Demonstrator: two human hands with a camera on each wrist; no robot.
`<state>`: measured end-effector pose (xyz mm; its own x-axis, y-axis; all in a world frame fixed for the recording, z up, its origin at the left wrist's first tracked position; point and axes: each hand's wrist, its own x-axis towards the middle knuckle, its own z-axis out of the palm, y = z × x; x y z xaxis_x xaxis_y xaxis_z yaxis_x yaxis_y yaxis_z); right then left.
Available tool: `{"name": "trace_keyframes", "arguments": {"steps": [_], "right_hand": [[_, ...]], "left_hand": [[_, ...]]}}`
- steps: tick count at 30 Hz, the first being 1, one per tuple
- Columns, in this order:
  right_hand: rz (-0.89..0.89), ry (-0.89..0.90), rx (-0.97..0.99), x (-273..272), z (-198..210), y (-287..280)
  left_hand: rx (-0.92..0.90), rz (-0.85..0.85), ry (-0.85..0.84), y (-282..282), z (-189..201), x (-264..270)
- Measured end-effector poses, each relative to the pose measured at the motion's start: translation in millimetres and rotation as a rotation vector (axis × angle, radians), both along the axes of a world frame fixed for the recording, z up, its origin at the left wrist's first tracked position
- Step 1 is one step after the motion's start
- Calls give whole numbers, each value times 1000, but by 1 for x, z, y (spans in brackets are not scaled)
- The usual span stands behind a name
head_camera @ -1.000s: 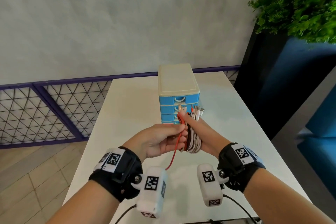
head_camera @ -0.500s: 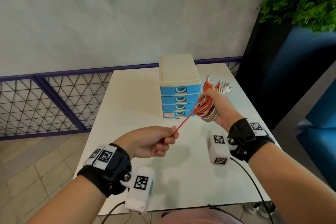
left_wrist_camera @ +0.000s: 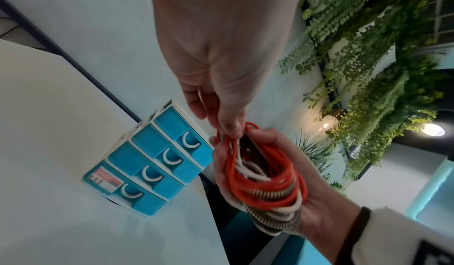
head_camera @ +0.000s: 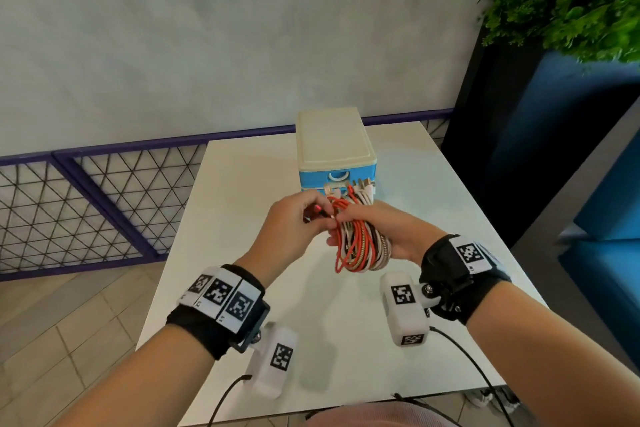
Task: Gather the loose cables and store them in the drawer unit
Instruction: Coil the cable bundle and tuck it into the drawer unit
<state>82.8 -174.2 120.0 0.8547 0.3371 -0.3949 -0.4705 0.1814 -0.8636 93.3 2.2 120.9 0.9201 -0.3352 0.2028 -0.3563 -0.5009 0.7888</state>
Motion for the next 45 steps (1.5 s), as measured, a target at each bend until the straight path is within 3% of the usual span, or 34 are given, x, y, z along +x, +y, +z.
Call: {"name": "trace_keyframes", "arguments": {"steps": [3, 8, 9, 13, 15, 17, 20, 28, 33, 38, 40, 45], "right_hand": [[31, 5, 38, -1, -2, 7], [-26, -36, -138, 2, -5, 11], [-25, -35, -169, 3, -4, 12], [76, -45, -345, 8, 4, 16], [245, -74, -483, 7, 10, 22], [423, -90, -606, 4, 16, 30], [512, -47, -592, 4, 18, 34], [511, 59, -392, 11, 17, 30], [552, 67, -456, 16, 17, 26], [460, -228, -975, 21, 14, 17], [403, -355, -1076, 15, 13, 18], [268, -969, -1417, -5, 4, 25]], "left_hand": [[-58, 46, -5, -1, -3, 0], [-12, 31, -2, 5, -8, 0], [69, 26, -70, 7, -7, 0], [684, -150, -623, 19, -5, -2], [867, -268, -730, 20, -5, -3], [913, -341, -797, 19, -7, 2], [781, -434, -851, 18, -10, 13], [723, -458, -715, 13, -8, 28], [688, -438, -723, 8, -14, 32], [779, -310, -576, 10, -19, 34], [892, -232, -476, 8, -20, 37], [1009, -65, -87, 8, -14, 50]]}}
